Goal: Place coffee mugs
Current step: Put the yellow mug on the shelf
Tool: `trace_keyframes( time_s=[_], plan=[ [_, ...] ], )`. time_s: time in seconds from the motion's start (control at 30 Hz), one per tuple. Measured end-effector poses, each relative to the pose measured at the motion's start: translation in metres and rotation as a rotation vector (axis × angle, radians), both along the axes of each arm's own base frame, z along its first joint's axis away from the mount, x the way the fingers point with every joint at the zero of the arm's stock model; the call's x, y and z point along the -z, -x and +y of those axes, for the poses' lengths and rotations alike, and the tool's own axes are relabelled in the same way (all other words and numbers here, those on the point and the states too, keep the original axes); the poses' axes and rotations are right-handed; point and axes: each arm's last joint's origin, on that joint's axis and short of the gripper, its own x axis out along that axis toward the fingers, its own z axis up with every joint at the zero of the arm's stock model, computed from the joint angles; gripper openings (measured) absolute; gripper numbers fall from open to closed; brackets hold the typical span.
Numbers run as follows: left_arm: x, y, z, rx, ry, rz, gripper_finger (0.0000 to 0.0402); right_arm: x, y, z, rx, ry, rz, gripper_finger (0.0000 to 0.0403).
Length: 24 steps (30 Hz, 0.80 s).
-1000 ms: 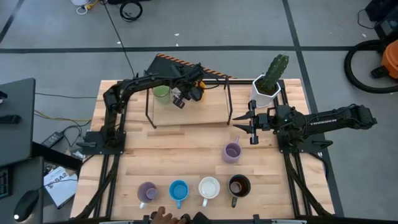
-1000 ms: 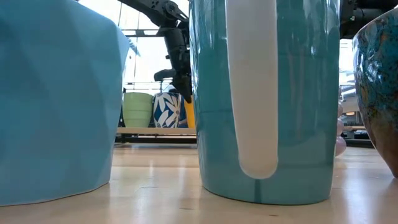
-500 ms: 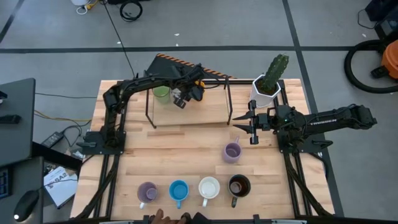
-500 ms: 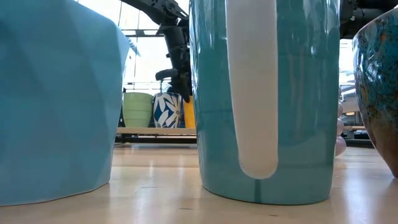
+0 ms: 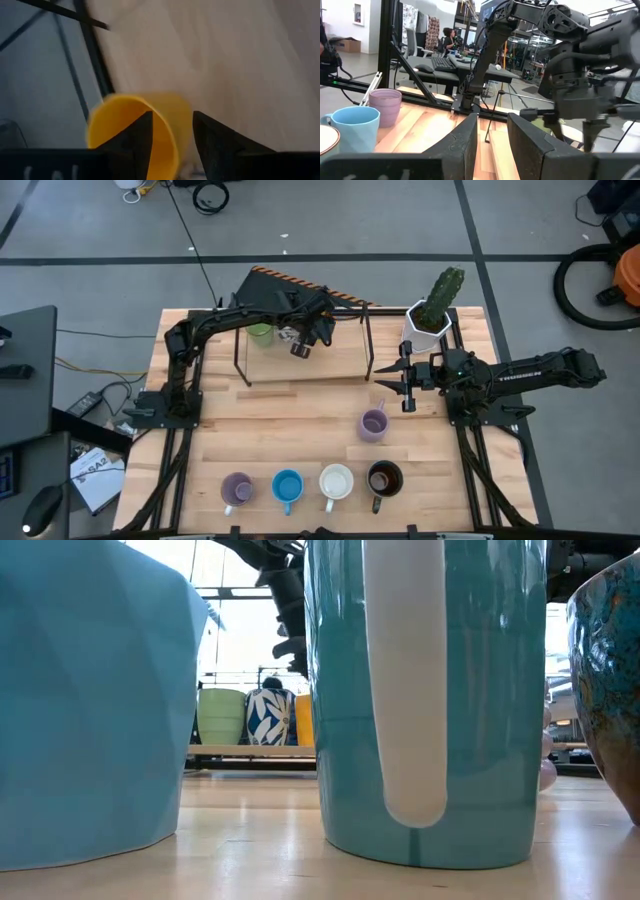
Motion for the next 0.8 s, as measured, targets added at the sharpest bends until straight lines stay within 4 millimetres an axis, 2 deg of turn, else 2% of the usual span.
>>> trace_keyframes(
  time_s=[0.17, 0.37, 0.57, 0.7, 0.8],
  plan=[
    [-0.005, -0.007, 0.002, -0.075, 0.008, -0.114, 0.0146, 0.000, 0.000, 0.000, 0.000, 0.000, 0.000, 0.0114],
    [-0.016, -0.022, 0.008, -0.163, 0.002, -0.341, 0.0146, 0.000, 0.000, 0.000, 0.000, 0.000, 0.000, 0.0114],
    [0.005, -0.031, 0.008, -0.178, -0.010, -0.295, 0.0142, 0.000, 0.000, 0.000, 0.000, 0.000, -0.002, 0.0114],
    [0.011, -0.033, 0.009, -0.176, -0.085, -0.248, 0.0142, 0.000, 0.000, 0.000, 0.000, 0.000, -0.007, 0.0114],
    [0.014, -0.030, 0.012, -0.190, -0.072, -0.224, 0.0142, 0.000, -0.001, 0.000, 0.000, 0.001, -0.009, 0.0114]
  ],
)
